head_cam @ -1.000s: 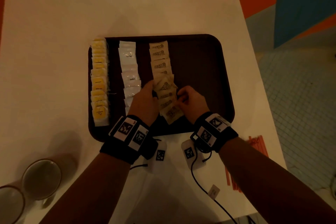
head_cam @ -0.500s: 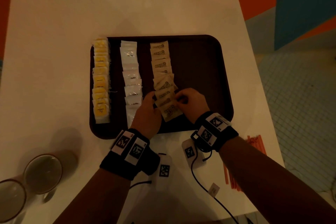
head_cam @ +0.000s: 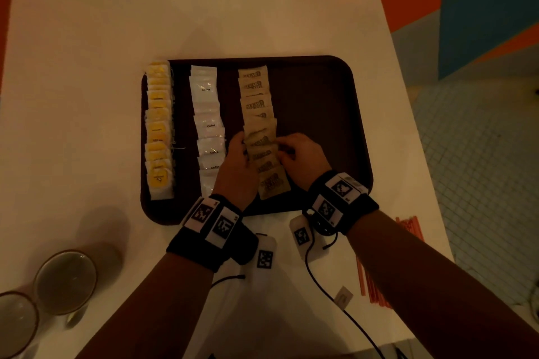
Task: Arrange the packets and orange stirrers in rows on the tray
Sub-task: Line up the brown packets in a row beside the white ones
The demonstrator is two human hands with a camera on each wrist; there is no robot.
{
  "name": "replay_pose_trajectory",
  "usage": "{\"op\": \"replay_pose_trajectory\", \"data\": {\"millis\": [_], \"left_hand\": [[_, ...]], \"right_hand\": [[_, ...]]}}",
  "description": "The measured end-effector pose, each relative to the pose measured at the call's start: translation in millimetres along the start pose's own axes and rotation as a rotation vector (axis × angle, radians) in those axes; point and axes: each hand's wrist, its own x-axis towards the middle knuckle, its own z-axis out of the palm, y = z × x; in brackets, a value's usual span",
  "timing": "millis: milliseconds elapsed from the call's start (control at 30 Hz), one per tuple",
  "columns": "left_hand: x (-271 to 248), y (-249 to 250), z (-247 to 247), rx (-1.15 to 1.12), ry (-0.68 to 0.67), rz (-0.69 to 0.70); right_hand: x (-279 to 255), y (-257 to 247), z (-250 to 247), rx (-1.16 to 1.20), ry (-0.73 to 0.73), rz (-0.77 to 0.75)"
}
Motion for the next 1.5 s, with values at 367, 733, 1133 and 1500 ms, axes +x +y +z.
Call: {"op": "replay_pose_trajectory", "data": {"millis": [367, 733, 1133, 1500], "left_hand": [[9, 10, -6, 0.151, -0.006, 0.106], [9, 7, -1, 0.106, -0.030, 0.075], [-2, 7, -6, 0.101, -0.033, -0.067], [-17, 10, -1, 0.013, -0.049, -0.049]], "right_hand": [[-2, 4, -1, 0.100, 0.038, -0.019], [0, -2, 10, 0.110, -0.001, -0.025], [-15, 10, 2, 0.089, 0.052, 0.091], [-30, 4, 7, 0.164, 0.064, 0.064]]}}
